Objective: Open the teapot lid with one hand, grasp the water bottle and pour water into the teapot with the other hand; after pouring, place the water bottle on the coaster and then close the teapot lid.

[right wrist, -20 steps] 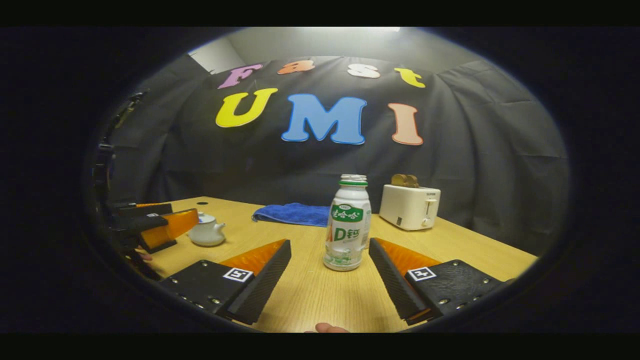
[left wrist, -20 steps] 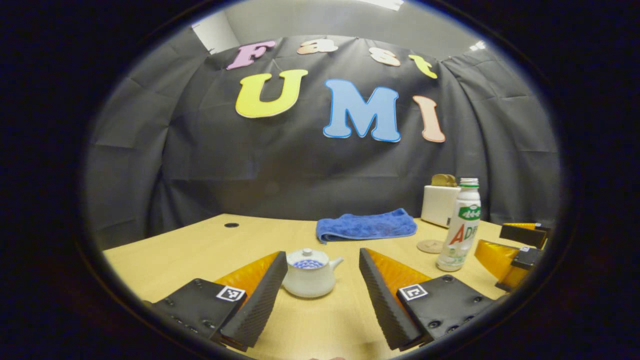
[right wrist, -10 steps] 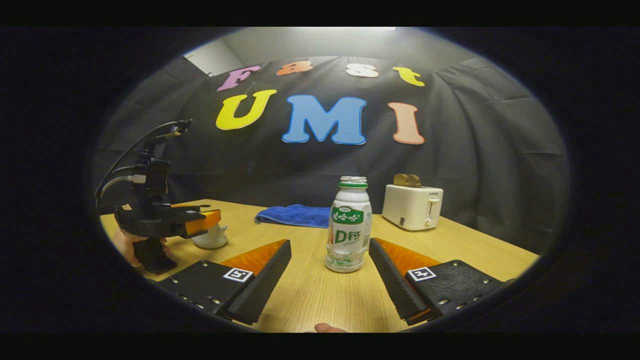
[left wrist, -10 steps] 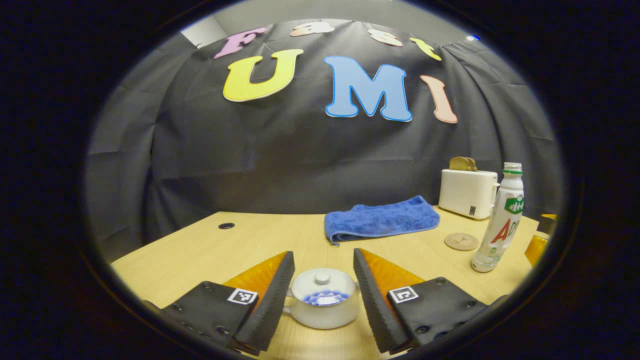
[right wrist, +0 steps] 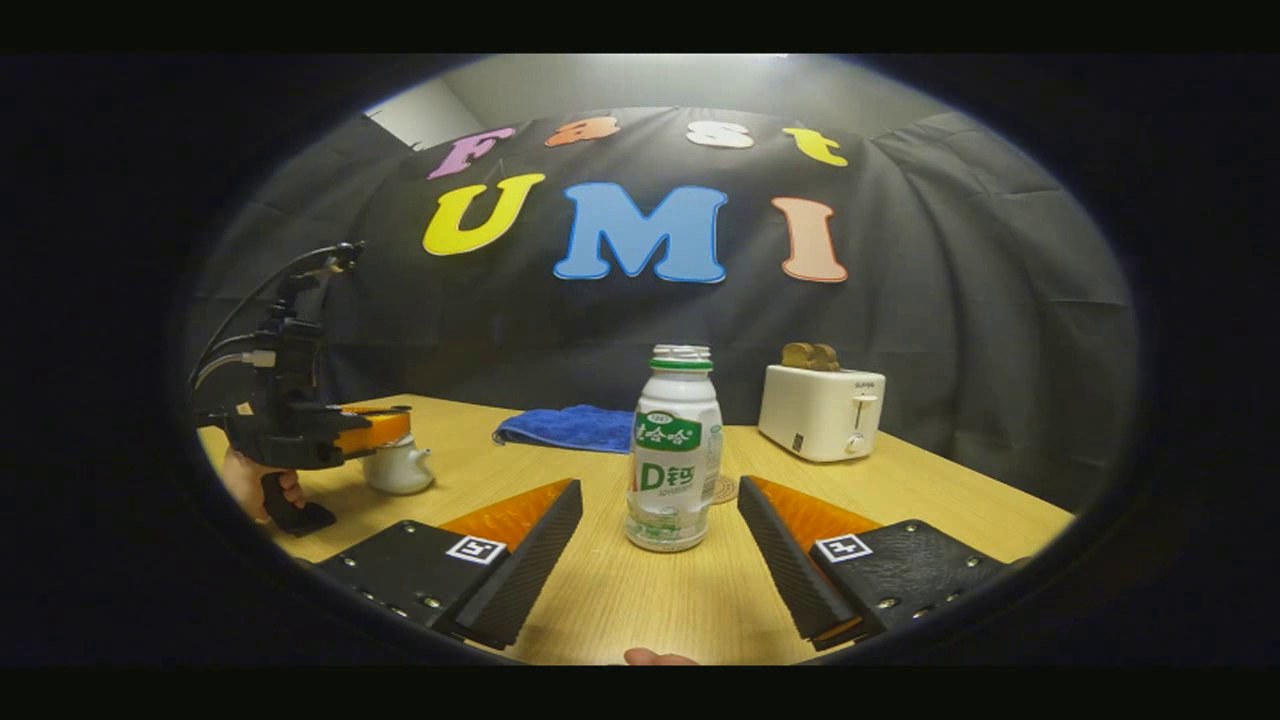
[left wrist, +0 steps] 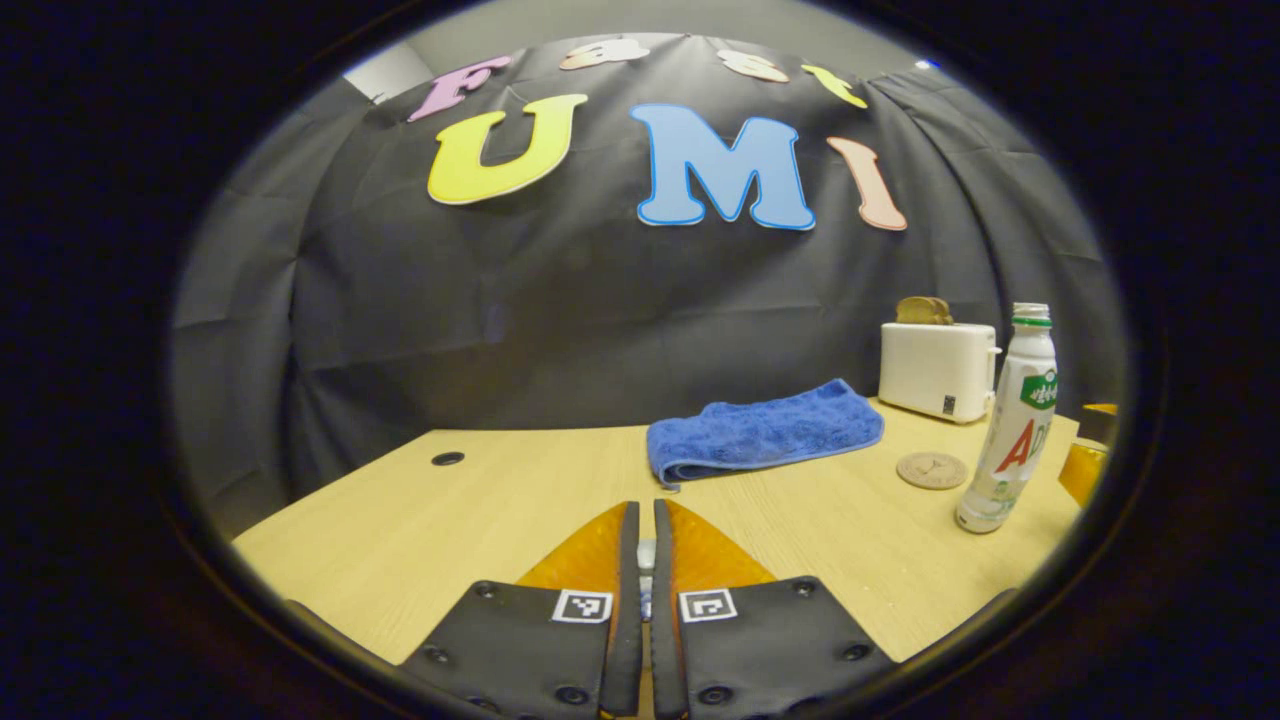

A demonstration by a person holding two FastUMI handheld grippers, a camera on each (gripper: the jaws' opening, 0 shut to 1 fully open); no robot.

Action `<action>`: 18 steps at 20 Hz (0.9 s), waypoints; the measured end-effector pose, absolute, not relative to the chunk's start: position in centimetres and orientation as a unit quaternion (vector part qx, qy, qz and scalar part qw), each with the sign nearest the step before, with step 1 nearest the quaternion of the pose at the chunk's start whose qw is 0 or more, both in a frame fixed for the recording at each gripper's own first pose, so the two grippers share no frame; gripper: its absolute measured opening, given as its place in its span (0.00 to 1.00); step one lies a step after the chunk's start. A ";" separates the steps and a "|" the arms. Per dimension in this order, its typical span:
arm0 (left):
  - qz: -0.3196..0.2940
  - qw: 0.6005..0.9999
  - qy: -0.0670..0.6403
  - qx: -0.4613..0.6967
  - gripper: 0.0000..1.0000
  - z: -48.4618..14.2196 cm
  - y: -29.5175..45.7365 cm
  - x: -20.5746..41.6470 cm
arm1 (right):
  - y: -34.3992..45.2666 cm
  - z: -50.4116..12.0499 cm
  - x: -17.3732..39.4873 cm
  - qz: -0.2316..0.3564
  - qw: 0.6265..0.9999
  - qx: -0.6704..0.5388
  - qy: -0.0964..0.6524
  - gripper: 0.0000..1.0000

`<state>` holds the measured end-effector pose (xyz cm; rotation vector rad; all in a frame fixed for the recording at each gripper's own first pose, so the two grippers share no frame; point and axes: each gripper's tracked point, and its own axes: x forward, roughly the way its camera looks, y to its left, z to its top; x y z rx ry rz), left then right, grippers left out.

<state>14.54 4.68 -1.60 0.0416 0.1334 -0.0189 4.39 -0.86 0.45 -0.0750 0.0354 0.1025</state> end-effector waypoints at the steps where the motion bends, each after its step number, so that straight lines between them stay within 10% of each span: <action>1: -0.010 0.998 0.059 0.019 0.14 -1.0 4.7 14.4 | -1.0 0.5 4.9 0.053 0.998 -0.038 0.018 0.96; 18: -0.038 0.999 -0.026 0.004 0.11 7.3 4.5 0.7 | -0.9 -1.5 13.9 0.042 0.996 -0.016 0.073 0.95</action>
